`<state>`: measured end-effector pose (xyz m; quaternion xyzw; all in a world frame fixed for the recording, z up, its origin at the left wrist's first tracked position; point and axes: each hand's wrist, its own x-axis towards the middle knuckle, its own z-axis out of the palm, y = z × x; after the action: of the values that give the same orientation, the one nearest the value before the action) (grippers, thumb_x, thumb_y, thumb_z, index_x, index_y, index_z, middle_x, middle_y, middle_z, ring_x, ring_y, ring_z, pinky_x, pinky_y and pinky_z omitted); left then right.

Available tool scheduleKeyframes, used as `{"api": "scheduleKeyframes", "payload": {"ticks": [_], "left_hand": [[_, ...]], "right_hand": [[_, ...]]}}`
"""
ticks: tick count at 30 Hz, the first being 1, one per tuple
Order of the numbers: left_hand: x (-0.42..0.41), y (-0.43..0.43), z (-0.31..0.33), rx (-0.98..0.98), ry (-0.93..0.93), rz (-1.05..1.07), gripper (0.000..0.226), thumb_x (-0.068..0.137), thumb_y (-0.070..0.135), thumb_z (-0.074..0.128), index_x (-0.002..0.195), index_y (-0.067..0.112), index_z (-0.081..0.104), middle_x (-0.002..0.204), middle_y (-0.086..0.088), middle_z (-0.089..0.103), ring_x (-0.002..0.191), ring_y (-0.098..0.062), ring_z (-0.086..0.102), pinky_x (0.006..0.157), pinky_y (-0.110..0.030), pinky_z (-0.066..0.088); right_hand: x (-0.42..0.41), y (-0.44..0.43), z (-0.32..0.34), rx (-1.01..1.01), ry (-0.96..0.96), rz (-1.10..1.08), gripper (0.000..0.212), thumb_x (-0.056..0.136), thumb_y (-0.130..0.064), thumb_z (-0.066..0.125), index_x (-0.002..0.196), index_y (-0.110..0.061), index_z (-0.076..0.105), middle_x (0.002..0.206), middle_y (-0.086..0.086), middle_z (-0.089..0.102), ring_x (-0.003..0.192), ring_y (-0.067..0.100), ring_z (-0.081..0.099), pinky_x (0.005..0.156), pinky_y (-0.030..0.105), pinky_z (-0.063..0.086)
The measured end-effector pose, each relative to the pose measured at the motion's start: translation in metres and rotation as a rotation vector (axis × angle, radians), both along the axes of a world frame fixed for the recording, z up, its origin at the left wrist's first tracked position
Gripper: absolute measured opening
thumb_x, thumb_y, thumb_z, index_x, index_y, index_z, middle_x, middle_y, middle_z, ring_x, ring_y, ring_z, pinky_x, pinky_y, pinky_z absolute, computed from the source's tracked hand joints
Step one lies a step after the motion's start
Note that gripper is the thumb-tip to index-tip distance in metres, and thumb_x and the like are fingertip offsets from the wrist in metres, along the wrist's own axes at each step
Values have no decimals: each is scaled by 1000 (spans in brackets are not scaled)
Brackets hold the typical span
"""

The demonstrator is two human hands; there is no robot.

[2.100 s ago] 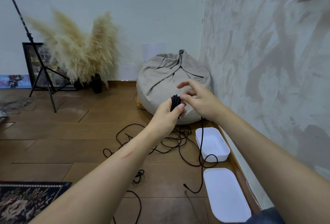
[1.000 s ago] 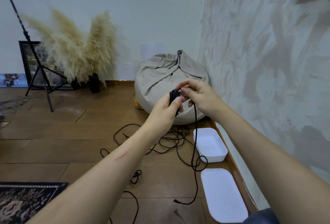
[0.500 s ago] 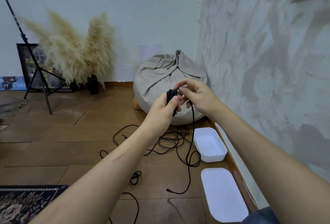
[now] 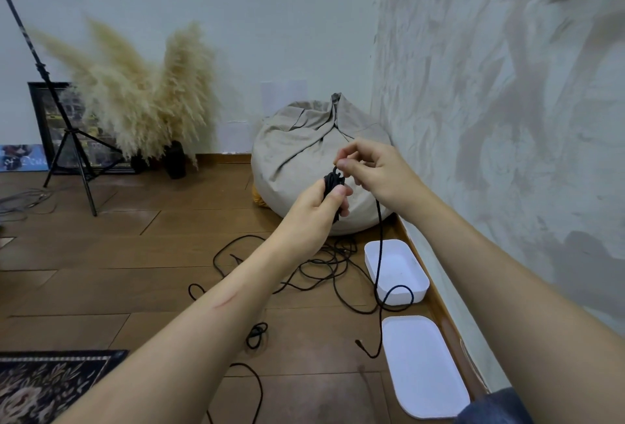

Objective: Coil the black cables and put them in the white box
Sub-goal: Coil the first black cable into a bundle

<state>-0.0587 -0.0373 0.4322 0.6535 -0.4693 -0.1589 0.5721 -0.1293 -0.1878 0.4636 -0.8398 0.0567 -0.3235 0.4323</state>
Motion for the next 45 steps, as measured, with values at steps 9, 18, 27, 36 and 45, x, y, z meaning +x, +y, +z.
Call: {"api": "scheduleKeyframes", "payload": {"ticks": [9,18,27,36,45], "left_hand": [[-1,-3,10,-157,101,-79,28,109,23,39,98,12,62,77,11,63,81,-5,59,90,-31,47],[23,-1,15,-316,353,138,20,110,22,43,110,18,62,89,3,61,88,-9,61,69,-24,49],[51,2,-20,-5,-182,439,18,107,20,47,109,6,57,103,-1,65,91,-11,59,67,-10,43],[29,-4,-26,70,30,60,34,112,29,33,116,9,61,93,1,59,86,-8,56,78,-20,44],[20,-8,-26,48,-78,133,25,110,28,38,104,16,58,89,4,59,83,-8,53,70,-14,41]], "right_hand": [[0,-7,-26,226,105,118,15,104,-11,50,109,-10,64,71,-4,61,67,11,51,56,20,39],[11,40,-36,103,328,207,23,108,-17,41,103,-24,62,73,4,58,61,14,48,57,23,39],[8,40,-16,-105,437,160,22,100,-16,58,98,3,69,60,-9,48,48,-1,40,53,14,32],[7,8,-24,-198,181,-16,17,98,-20,60,87,-17,72,65,-10,60,66,9,53,71,37,45],[8,2,-26,-8,41,-52,10,87,-32,74,82,-23,76,66,18,57,62,13,46,62,34,37]]}}
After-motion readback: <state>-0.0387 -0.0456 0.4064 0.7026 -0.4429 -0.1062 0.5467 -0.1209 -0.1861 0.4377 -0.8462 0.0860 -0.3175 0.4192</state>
